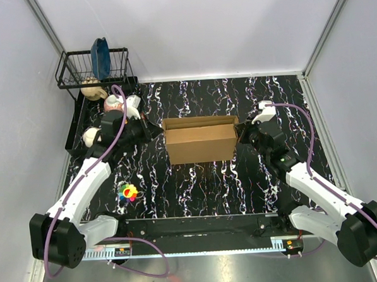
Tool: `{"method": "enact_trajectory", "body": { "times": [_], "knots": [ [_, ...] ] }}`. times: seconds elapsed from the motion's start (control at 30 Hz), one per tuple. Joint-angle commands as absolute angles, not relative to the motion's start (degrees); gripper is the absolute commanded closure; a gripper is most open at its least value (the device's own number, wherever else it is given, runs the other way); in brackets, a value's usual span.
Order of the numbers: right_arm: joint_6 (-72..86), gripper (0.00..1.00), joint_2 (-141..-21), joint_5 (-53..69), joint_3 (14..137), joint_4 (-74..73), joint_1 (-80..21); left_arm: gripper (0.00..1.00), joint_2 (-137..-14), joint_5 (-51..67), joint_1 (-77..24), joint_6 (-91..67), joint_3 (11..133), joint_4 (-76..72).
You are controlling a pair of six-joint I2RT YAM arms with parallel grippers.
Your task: Fold the paper box
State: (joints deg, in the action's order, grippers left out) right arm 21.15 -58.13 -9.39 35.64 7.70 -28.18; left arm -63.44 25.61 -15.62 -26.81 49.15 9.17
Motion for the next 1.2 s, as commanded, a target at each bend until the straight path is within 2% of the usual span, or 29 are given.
{"method": "enact_trajectory", "body": {
  "times": [0.0,0.3,0.67,1.17],
  "knots": [
    [20.92,1.0,-60.12,-8.61,32.96,-4.92,-28.83,1.0,-61.87,23.64,-15.03,-26.36,47.82,6.86],
    [21.53,1.0,-59.94,-8.88,32.26,-4.83,-28.83,1.0,-60.03,22.85,-15.55,-28.12,40.52,0.36],
    [22.32,1.0,-59.24,-8.88,31.38,-5.1,-29.27,1.0,-57.4,17.32,-18.02,-25.31,37.27,0.62],
    [22.76,1.0,-59.06,-8.79,30.67,-4.92,-29.71,1.0,-57.04,9.32,-27.77,-26.45,33.58,-0.97]
  ]
}}
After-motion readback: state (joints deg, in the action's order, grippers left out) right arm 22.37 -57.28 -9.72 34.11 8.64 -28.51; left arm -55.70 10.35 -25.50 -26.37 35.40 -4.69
